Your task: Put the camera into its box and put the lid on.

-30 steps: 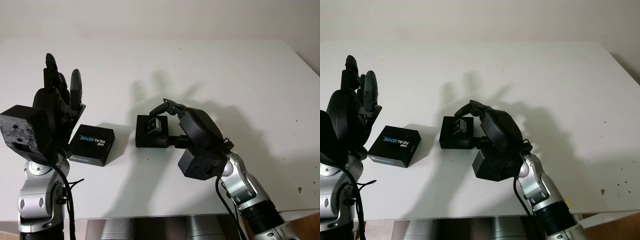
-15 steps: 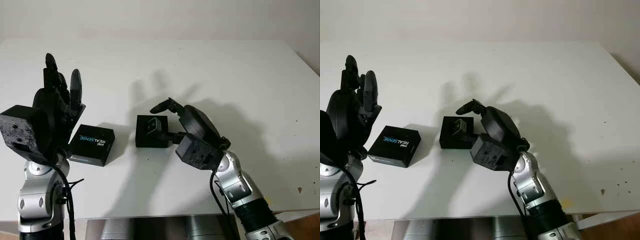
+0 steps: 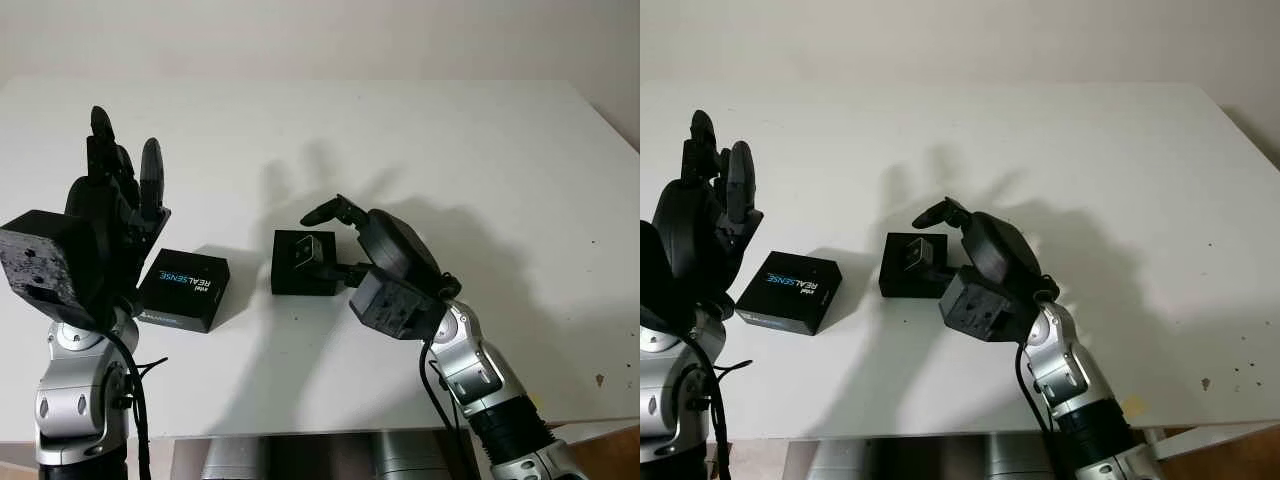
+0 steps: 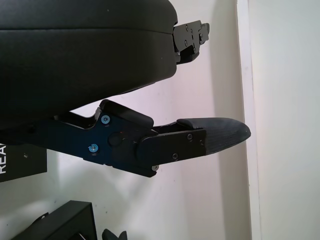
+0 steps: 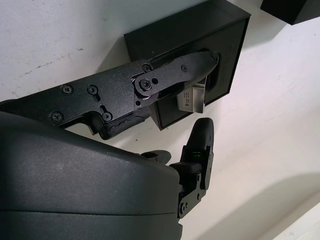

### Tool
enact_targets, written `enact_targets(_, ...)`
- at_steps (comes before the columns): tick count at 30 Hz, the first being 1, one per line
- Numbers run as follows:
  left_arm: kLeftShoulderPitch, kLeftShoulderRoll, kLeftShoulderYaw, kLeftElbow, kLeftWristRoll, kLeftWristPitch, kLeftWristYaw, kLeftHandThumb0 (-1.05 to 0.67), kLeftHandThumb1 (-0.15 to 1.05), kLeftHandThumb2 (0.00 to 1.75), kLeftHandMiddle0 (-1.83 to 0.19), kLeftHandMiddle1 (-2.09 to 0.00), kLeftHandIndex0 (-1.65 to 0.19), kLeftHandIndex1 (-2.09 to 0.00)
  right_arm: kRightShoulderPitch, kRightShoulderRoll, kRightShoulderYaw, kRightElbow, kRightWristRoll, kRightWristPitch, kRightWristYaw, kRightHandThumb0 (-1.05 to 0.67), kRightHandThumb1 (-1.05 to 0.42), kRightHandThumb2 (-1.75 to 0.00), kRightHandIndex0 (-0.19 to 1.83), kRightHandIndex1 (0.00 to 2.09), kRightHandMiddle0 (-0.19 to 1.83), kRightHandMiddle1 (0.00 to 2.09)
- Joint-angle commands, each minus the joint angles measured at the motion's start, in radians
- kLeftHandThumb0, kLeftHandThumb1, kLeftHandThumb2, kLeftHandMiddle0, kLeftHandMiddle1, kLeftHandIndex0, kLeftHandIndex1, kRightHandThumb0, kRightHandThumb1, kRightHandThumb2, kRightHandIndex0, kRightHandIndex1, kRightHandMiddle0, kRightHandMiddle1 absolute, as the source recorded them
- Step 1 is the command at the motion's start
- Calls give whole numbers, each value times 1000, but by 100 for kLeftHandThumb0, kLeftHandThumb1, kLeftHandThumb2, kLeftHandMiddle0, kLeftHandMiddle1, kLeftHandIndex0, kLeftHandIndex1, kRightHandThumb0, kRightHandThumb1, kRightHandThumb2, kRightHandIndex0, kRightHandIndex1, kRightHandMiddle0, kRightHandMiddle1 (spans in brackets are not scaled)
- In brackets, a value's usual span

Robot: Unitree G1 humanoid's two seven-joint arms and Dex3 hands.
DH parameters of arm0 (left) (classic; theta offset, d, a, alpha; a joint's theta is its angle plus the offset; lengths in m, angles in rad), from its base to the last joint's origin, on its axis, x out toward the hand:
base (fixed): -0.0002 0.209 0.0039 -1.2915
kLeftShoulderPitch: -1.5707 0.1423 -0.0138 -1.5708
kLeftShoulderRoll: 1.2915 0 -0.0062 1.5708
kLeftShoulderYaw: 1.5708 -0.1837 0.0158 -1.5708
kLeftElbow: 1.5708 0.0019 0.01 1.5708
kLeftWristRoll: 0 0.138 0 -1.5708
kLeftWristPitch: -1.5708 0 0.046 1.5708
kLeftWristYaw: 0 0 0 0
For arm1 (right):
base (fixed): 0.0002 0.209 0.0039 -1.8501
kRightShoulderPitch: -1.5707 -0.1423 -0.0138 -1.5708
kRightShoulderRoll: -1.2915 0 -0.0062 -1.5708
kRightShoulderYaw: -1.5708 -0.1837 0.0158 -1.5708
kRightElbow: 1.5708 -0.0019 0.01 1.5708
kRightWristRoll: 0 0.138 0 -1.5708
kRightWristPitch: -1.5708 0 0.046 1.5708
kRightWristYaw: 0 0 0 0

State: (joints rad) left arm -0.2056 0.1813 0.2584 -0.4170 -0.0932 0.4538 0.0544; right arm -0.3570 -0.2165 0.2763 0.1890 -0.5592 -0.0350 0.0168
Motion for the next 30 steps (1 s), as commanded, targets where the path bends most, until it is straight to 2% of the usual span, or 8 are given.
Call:
enact_targets(1, -10, 4, 6, -12, -5, 0, -1, -71, 105, 55, 19, 0, 19, 0, 4, -15, 13, -14, -12, -18, -8, -60, -98, -5, 37, 6, 29, 100)
enact_targets(12, -9, 6, 1, -17, 2, 4, 1, -72, 105, 55, 19, 0, 19, 0, 16, -47, 53, 22, -79, -67, -56, -57, -97, -5, 40, 7, 32, 103)
enact_targets(16, -9, 7, 2, -15, 0, 1, -2, -72, 105, 55, 19, 0, 19, 0, 17, -50, 58, 37, -84, -93, -83, -49, -98, -5, 44, 9, 38, 117)
enact_targets(20, -9, 6, 3, -13, 1, -3, -1, -72, 105, 55, 19, 0, 19, 0, 15, -52, 63, 46, -89, -103, -97, -45, -99, -6, 47, 9, 36, 131)
enact_targets(30, -11, 6, 4, -10, 1, -5, 0, -72, 105, 55, 19, -1, 19, 0, -2, -43, 62, 74, -80, -100, -99, -44, -100, -5, 49, 8, 34, 140)
